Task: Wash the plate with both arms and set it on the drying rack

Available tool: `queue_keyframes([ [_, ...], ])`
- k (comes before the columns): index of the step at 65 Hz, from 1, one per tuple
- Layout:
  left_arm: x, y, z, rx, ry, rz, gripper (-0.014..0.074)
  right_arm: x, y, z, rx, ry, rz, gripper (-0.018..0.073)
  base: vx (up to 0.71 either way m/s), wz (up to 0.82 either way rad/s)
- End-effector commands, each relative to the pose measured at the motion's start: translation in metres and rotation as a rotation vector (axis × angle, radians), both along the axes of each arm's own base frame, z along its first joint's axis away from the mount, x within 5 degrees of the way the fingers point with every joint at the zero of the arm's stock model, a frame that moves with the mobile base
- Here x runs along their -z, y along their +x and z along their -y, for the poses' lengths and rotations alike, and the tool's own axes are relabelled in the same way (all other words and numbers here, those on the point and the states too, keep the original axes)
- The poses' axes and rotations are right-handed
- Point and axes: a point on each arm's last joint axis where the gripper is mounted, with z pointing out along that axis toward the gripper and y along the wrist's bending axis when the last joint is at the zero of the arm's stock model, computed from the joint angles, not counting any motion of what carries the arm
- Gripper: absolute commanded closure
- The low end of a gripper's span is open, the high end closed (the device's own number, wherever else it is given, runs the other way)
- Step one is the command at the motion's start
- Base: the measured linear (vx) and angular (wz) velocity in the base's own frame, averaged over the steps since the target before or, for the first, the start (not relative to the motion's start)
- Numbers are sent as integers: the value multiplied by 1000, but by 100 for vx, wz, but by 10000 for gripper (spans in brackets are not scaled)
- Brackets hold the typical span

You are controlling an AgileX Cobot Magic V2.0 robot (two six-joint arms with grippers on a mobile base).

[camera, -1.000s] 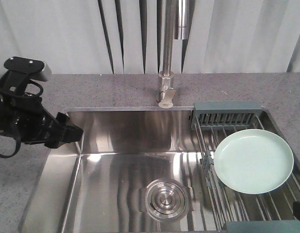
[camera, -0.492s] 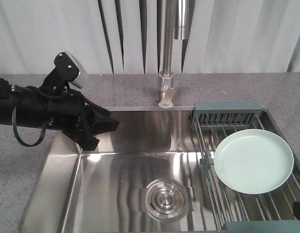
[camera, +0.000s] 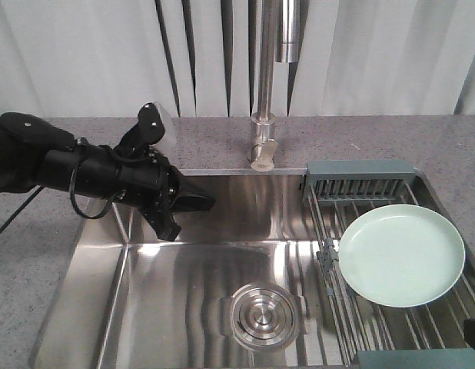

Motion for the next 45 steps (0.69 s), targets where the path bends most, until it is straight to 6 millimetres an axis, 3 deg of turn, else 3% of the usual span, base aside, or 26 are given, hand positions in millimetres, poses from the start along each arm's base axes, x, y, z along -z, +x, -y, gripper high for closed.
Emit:
queue_keyframes([
  [1,-27,8,9,28,-93,42,604,-11,4,0,2,6,78,177,0,0],
  [19,-25,44,29,101,-124,69,604,-11,4,0,2,6,78,177,0,0],
  [45,-23,69,68,93,-122,162,603,-11,4,0,2,6,78,177,0,0],
])
